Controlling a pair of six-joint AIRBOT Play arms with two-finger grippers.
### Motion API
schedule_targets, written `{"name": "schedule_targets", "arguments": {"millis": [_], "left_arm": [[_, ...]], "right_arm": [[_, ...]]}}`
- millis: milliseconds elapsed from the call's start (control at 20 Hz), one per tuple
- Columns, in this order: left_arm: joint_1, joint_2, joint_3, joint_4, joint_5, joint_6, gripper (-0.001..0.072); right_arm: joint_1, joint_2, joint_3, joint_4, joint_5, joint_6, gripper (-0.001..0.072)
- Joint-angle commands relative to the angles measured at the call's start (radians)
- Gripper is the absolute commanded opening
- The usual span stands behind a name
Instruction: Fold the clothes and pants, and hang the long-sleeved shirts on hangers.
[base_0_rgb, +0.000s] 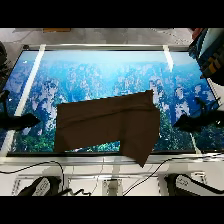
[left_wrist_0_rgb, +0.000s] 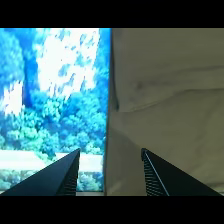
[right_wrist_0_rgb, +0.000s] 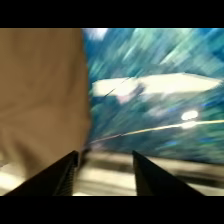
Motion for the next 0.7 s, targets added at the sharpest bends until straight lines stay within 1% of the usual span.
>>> {"name": "schedule_targets", "arguments": {"millis": [0,100,200,350,450,550,600,650], "left_arm": [[0.015,0.035,-0.084,-0.001,0.058,0.000,0.0420],[0.015,0.035,-0.092,-0.016,0.069,0.000,0.0420],[0.015,0.035,-0.092,-0.035,0.080,0.000,0.0420],[0.015,0.035,-0.092,-0.037,0.085,0.000,0.0420],[0.015,0.035,-0.092,-0.037,0.087,0.000,0.0420],[0.015,0.035,-0.092,-0.037,0.087,0.000,0.0420],[0.015,0.035,-0.092,-0.037,0.087,0.000,0.0420],[0.015,0.035,-0.092,-0.037,0.087,0.000,0.0420]], "right_arm": [[-0.021,0.053,-0.272,0.202,-0.062,-0.047,0.0470],[-0.021,0.053,-0.362,0.225,-0.085,-0.047,0.0470],[-0.021,0.053,-0.423,0.192,-0.111,-0.047,0.0469],[-0.014,0.053,-0.483,0.176,-0.159,-0.047,0.0468],[0.037,0.053,-0.503,0.169,-0.209,-0.055,0.0468],[0.126,0.053,-0.507,0.170,-0.264,-0.055,0.0436],[0.177,0.053,-0.507,0.175,-0.296,-0.055,0.0434],[0.225,0.053,-0.507,0.180,-0.329,-0.054,0.0383]]}}
